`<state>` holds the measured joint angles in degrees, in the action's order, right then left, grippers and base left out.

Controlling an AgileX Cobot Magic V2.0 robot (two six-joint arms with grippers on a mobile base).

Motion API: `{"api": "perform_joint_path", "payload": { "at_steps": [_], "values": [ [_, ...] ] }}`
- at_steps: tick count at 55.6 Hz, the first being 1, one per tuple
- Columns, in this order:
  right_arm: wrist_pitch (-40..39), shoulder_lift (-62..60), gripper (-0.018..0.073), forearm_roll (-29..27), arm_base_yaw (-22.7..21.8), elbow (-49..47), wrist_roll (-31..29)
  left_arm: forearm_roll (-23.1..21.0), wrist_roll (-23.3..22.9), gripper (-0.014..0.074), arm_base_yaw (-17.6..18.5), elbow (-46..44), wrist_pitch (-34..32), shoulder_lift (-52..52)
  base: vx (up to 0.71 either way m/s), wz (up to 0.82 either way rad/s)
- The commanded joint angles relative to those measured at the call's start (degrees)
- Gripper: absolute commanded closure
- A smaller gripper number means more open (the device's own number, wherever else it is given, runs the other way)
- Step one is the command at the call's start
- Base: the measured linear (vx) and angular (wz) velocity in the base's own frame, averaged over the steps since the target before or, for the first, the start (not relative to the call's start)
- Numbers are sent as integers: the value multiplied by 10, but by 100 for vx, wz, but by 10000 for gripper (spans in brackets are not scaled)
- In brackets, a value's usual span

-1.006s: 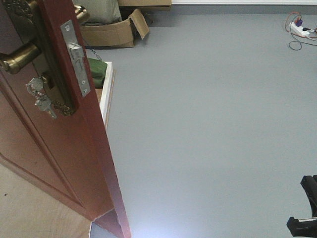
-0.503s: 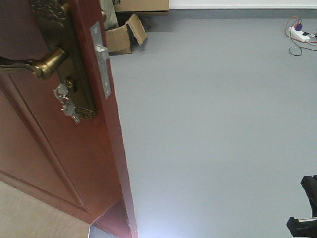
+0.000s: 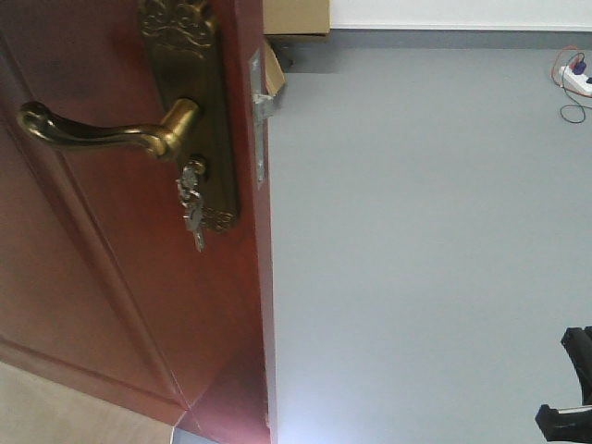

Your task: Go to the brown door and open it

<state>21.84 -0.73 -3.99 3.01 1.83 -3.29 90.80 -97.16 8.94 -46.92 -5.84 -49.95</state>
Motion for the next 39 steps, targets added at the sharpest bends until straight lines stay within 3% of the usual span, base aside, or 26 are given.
{"api": "perform_joint_path", "payload": {
  "at_steps": [1,39],
  "values": [
    [-46,-3,559,2,1,2,-4,-4,-1,603,1,-16,7,4,18,4],
    [-46,-3,559,2,1,2,-4,-4,-1,603,1,-16,7,4,14,3]
  ]
}}
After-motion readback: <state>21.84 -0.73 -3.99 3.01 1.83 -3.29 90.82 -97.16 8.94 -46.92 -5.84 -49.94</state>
